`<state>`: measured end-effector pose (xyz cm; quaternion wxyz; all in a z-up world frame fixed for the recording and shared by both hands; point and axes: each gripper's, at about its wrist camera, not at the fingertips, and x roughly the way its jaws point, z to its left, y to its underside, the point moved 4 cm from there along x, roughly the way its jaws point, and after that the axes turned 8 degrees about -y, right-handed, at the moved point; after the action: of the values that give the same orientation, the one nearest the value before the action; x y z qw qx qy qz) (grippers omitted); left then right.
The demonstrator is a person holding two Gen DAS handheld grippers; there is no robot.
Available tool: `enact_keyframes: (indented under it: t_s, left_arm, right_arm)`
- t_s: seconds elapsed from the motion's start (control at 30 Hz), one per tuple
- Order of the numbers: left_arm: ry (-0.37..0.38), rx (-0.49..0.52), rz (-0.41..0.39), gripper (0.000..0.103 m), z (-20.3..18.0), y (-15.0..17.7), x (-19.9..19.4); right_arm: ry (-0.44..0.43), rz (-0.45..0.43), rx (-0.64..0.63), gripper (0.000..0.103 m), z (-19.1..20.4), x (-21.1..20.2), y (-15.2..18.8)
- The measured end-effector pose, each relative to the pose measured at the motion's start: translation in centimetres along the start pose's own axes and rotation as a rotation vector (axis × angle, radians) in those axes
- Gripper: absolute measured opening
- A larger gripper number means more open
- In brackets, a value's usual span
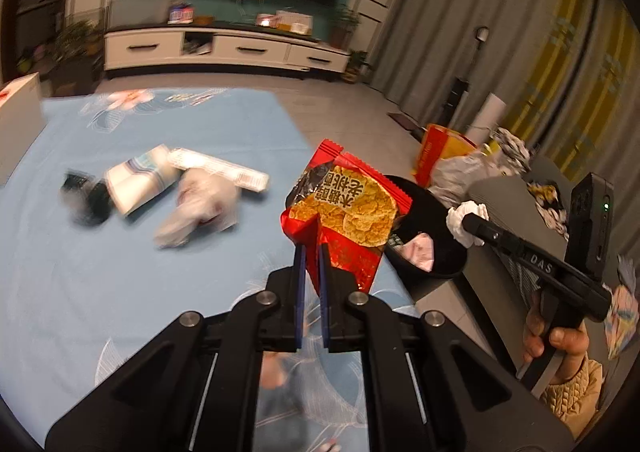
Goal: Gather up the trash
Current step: 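Carry the chip bag and tissue over the black bin and open both tools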
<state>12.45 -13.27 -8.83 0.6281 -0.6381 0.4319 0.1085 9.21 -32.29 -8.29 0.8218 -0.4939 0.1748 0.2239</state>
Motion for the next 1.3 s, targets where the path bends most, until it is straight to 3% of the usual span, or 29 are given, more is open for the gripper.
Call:
enact_keyframes:
  t_s: [0.13, 0.4, 0.73, 0.87, 0.97, 1.03, 1.27, 1.3]
  left_arm:
    - [0.033, 0.053, 0.015, 0.007, -3.3, -1.2, 1.5]
    - [0.083, 0.175, 0.076, 0.007, -10.5, -2.8, 6.9]
    - [0.073, 0.264, 0.158, 0.008, -15.7, -2.5, 13.9]
    - [0.06, 0.281, 0.174, 0.01, -16.2, -2.4, 15.7]
    - [0.06, 0.276, 0.178, 0.016, -16.4, -2.5, 16.6]
    - [0.066, 0.27, 0.182, 0.033, -16.3, -2.3, 16.8]
    - [0.066, 0.227, 0.171, 0.045, -15.0, -2.0, 15.6]
    - [0.063, 0.222, 0.169, 0.052, -14.9, -1.9, 15.3]
  right_arm:
    - [0.021, -0.047, 0.094, 0.025, -3.9, -1.3, -0.3]
    - [-0.008, -0.038, 0.215, 0.025, -8.5, 0.3, 1.1]
    - [-0.019, -0.016, 0.246, 0.026, -10.5, 2.5, 1.3]
    - [0.004, -0.008, 0.25, 0.033, -11.0, 3.2, 1.3]
    - [0.019, -0.011, 0.27, 0.039, -11.6, 3.4, 1.4]
    - [0.017, -0.012, 0.283, 0.043, -11.8, 3.3, 1.5]
    - [-0.005, -0.013, 0.279, 0.053, -11.1, 2.8, 1.6]
    - [-0.008, -0.012, 0.275, 0.055, -10.8, 2.8, 1.6]
